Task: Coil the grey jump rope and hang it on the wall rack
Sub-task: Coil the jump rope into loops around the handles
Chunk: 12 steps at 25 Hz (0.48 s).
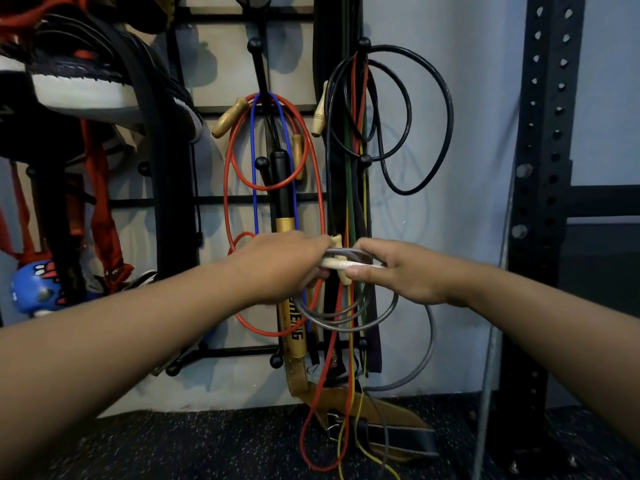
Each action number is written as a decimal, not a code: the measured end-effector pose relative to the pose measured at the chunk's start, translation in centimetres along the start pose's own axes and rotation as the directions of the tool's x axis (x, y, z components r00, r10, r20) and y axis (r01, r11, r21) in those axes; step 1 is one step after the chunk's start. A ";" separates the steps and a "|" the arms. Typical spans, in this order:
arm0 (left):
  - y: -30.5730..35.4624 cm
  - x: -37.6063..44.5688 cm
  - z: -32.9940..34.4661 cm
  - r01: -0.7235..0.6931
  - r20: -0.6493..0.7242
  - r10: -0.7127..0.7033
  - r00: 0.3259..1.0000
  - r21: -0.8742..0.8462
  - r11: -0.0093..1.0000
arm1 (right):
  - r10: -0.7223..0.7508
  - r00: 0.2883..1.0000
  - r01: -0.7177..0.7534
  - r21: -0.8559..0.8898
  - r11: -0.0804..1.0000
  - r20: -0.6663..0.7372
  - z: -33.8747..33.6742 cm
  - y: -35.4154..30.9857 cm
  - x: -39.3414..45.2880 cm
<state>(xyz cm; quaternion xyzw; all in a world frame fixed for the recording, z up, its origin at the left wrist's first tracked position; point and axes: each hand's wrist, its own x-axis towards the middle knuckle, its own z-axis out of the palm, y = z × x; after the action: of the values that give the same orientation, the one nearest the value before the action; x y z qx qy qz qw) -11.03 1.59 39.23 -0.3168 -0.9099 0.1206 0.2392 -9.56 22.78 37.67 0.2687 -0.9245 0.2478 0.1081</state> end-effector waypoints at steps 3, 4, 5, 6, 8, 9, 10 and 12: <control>-0.6 0.3 -1.1 0.029 0.178 0.045 0.983 -0.390 0.920 | -0.065 0.998 0.063 -0.065 0.996 -0.021 0.0 0.4 0.1; -0.7 0.2 -1.1 0.036 0.186 0.054 0.981 -0.447 0.894 | -0.083 0.996 0.081 -0.068 0.994 -0.024 0.0 0.4 0.0; -0.6 0.0 -1.0 0.037 0.180 0.056 0.982 -0.478 0.877 | -0.104 0.994 0.103 -0.065 0.993 -0.024 0.1 0.4 -0.1; -0.5 -0.3 -0.7 0.029 0.169 0.063 0.984 -0.493 0.869 | -0.126 0.992 0.125 -0.053 0.991 -0.025 0.1 0.3 -0.1; 0.0 -1.1 -0.1 0.004 0.156 0.080 0.985 -0.477 0.879 | -0.122 0.991 0.123 0.020 0.992 -0.046 -0.4 0.3 -0.5; -0.1 -1.5 0.0 -0.004 0.159 0.084 0.984 -0.449 0.893 | -0.083 0.995 0.087 0.063 0.994 -0.057 -1.0 0.4 -0.9; -0.4 -1.9 0.1 0.004 0.163 0.072 0.984 -0.424 0.906 | -0.029 0.998 0.034 0.096 0.995 -0.059 -1.7 0.8 -1.4; -1.7 -2.7 0.2 0.039 0.160 0.028 0.987 -0.401 0.915 | 0.100 0.993 -0.090 0.144 0.985 -0.062 -3.1 2.1 -2.7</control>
<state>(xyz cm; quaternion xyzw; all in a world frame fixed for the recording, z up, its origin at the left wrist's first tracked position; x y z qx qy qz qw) -10.14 -1.42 38.74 -0.3459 -0.9325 -0.0447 0.0942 -8.24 27.14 38.57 0.2223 -0.9123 0.3264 0.1088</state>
